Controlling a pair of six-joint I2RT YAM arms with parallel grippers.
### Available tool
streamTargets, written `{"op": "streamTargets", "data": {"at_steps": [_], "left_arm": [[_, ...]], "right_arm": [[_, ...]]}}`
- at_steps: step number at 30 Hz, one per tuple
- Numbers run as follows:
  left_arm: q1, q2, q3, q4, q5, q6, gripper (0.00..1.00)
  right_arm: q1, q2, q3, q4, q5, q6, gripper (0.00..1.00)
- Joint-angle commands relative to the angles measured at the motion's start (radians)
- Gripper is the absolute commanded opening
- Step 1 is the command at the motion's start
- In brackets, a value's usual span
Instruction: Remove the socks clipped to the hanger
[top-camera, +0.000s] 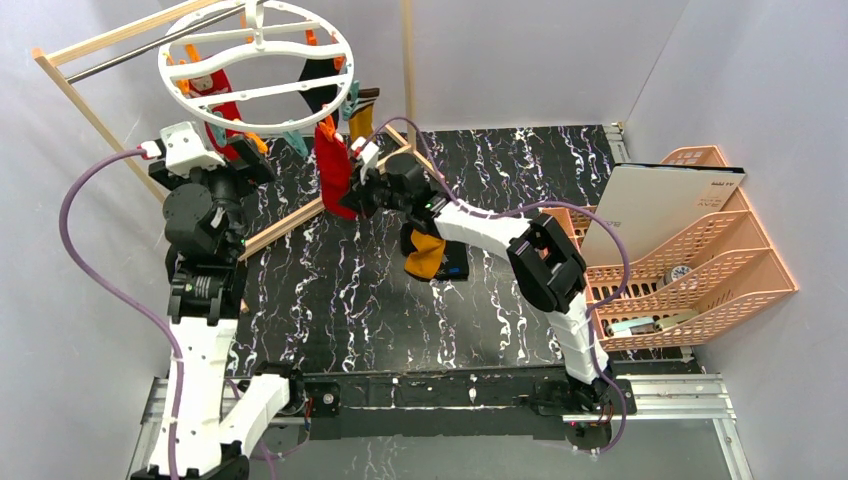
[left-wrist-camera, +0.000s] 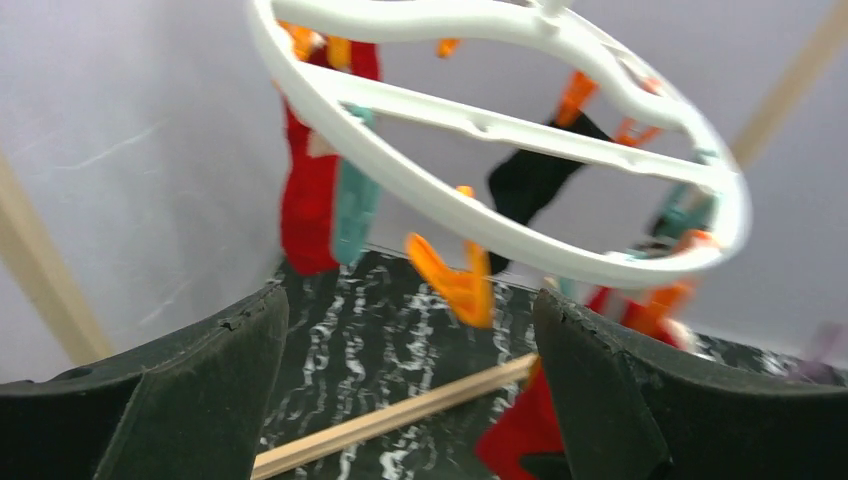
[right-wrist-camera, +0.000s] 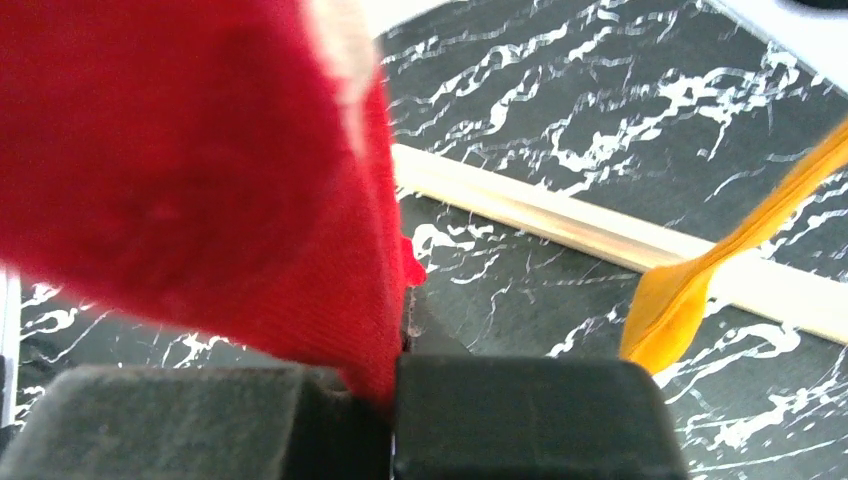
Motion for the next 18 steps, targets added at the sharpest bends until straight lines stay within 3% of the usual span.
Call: {"op": "streamTargets", "data": {"at_steps": [1, 7, 12, 18], "left_arm": [[0.004, -0.060, 0.033, -0.093, 0.243, -0.098, 0.88], [-0.004, -0.087, 0.003, -0.126, 0.414, -0.152, 0.86], [-0.012, -0.102, -0.052, -0.153, 0.409, -0.212, 0.86], [-0.012, -0.100, -0.145, -0.099, 0.432, -0.252, 0.89]], "right_arm": [[0.089, -0.036, -0.034, -0.035, 0.195, -0.019, 0.01], [0.190, -0.006, 0.011, -0.080, 0.494, -0.025, 0.01], [0.259, 0.023, 0.075, -0.104, 0.729, -0.057, 0.01], [0.289, 0.029, 0.116, -0.093, 0.819, -0.087, 0.01]]}}
